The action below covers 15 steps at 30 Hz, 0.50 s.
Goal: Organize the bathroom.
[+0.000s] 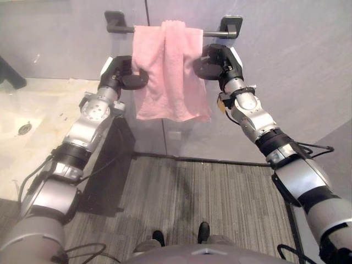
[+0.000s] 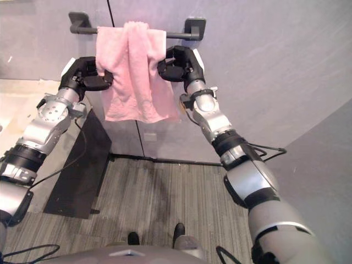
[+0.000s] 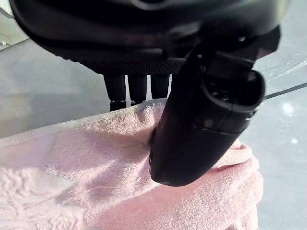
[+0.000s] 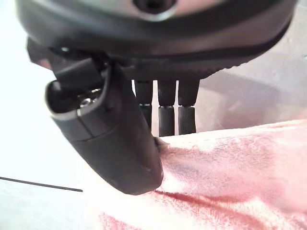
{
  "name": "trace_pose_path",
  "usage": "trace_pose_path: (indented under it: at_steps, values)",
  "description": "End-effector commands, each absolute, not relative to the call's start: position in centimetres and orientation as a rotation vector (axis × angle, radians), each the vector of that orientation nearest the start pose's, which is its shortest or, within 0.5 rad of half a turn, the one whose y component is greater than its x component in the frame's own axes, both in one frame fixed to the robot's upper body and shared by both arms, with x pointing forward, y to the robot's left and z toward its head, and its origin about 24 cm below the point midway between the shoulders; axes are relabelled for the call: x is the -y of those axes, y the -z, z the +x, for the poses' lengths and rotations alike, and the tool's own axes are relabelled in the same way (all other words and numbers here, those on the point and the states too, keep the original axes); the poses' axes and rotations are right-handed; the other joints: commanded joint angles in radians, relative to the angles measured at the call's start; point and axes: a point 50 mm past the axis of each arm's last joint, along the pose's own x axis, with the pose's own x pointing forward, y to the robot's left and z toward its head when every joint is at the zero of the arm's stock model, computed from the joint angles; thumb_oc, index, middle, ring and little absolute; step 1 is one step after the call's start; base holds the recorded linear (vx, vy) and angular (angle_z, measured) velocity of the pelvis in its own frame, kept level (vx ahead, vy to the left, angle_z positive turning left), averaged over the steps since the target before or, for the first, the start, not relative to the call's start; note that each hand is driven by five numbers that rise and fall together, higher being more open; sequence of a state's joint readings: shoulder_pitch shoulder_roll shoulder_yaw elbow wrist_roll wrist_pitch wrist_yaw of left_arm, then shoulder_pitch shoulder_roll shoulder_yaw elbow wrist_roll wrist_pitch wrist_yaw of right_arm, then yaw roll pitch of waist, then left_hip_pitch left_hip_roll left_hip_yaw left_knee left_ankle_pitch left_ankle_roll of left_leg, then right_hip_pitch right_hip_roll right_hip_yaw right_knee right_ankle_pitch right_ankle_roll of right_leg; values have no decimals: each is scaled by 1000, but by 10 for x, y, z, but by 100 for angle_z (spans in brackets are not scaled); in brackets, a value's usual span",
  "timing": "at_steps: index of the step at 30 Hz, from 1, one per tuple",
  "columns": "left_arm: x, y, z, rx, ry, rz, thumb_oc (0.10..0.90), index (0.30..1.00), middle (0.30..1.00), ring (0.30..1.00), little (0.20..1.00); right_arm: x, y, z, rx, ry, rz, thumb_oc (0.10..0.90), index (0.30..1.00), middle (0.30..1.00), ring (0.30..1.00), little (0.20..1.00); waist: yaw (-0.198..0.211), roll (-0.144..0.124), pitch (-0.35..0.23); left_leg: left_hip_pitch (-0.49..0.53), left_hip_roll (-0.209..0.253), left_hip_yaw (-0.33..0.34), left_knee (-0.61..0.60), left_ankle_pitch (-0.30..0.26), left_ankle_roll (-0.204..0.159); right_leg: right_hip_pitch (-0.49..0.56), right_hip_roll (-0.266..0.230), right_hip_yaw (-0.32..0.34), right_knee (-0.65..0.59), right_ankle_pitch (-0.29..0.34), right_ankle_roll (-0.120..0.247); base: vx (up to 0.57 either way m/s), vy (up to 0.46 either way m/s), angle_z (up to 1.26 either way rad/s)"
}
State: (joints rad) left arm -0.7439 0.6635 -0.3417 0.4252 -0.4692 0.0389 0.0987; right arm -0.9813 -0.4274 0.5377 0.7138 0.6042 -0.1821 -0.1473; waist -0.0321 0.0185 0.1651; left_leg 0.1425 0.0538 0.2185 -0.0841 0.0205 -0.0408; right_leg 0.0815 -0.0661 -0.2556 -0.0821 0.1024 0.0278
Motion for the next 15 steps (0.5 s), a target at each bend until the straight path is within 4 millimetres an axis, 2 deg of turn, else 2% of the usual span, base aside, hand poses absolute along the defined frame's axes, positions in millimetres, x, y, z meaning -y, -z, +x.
trace_pose_path:
  at_steps: [1, 5, 8, 15]
  values:
    - [-209, -210, 372, 333, 23, 308, 458, 387, 387, 387, 387, 122, -245, 400, 494, -156, -102, 400, 300, 300, 300, 300, 22, 4, -158, -15, 48, -13, 12, 8, -46, 27, -46, -16, 82, -140, 98, -49, 20, 0]
    - [-219, -208, 369, 348, -56, 298, 461, 392, 392, 392, 392, 136, -230, 398, 461, -67, -53, 400, 300, 300, 300, 300, 9, 4, -150, -15, 48, -4, 11, 7, -45, 22, -46, -7, 84, -139, 99, -48, 19, -1]
    - [-229, -203, 363, 359, -129, 275, 447, 371, 371, 371, 371, 149, -212, 393, 429, 8, 9, 400, 300, 300, 300, 300, -6, 6, -143, -12, 49, 3, 10, 4, -42, 19, -45, 4, 87, -141, 100, -32, 16, -3]
    - [-241, -180, 347, 359, -294, 198, 456, 385, 385, 385, 385, 160, -160, 366, 356, 171, 190, 400, 300, 300, 300, 300, -54, 20, -123, 2, 49, 38, 6, -2, -33, 8, -40, 47, 89, -140, 100, -28, 20, -8]
